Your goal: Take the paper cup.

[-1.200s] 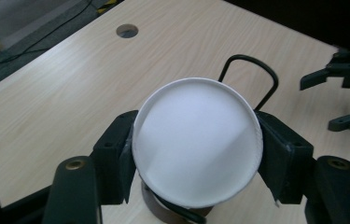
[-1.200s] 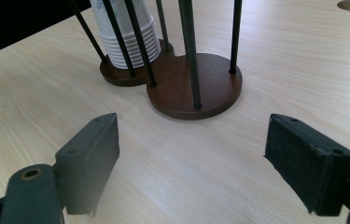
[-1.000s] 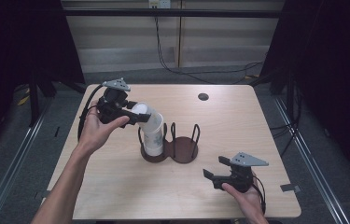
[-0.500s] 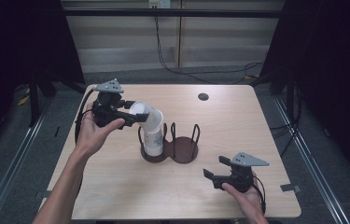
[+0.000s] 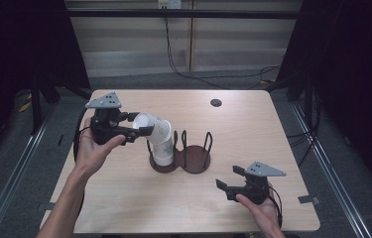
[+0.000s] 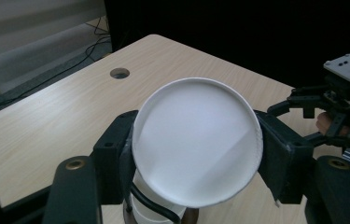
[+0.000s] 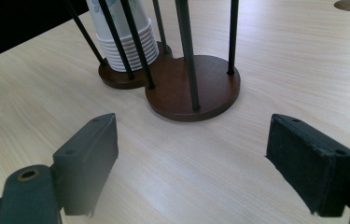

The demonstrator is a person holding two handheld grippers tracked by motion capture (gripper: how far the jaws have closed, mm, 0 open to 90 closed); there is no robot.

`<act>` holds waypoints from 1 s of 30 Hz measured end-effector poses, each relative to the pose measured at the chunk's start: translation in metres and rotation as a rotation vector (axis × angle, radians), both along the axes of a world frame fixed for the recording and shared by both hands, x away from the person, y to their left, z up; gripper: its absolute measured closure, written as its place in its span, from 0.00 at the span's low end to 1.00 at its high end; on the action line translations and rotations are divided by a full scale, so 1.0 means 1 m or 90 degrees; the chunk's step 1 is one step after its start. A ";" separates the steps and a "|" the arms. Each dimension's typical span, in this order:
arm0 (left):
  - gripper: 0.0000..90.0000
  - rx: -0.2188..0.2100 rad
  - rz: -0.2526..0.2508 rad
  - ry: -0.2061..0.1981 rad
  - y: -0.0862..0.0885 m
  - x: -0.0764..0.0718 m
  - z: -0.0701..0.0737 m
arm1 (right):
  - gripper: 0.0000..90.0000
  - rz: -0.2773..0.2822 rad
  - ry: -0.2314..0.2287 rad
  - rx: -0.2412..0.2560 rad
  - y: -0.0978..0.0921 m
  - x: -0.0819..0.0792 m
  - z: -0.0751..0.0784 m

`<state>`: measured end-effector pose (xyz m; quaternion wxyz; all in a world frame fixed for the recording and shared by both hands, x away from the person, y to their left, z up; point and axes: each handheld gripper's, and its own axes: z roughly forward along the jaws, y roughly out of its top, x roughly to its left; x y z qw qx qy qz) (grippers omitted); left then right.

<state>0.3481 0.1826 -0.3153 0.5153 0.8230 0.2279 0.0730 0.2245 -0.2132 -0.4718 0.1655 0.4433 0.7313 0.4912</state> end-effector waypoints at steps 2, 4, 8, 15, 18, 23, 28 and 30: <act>0.41 -0.002 -0.006 -0.004 0.001 -0.003 0.001 | 0.18 0.000 -0.001 0.000 0.000 0.000 0.000; 0.41 -0.004 -0.014 -0.003 0.002 -0.006 0.002 | 0.18 0.000 -0.001 0.000 0.000 0.000 0.000; 0.41 -0.007 -0.026 -0.003 0.002 -0.012 0.000 | 0.18 0.000 -0.001 0.001 0.000 0.000 0.000; 0.41 0.002 -0.051 -0.009 -0.002 -0.025 -0.002 | 0.17 0.001 -0.001 0.006 0.000 -0.001 0.000; 0.41 0.006 -0.057 -0.010 -0.003 -0.028 -0.005 | 0.17 0.007 -0.003 0.004 0.002 -0.002 0.001; 0.41 0.016 -0.067 -0.005 -0.002 -0.031 -0.015 | 0.15 0.023 -0.008 0.005 0.004 -0.001 0.002; 0.41 0.023 -0.076 0.004 -0.001 -0.035 -0.024 | 0.15 0.043 -0.013 0.012 0.006 -0.001 0.006; 0.41 0.029 -0.076 0.007 0.001 -0.038 -0.027 | 0.15 0.055 -0.019 0.013 0.007 -0.002 0.008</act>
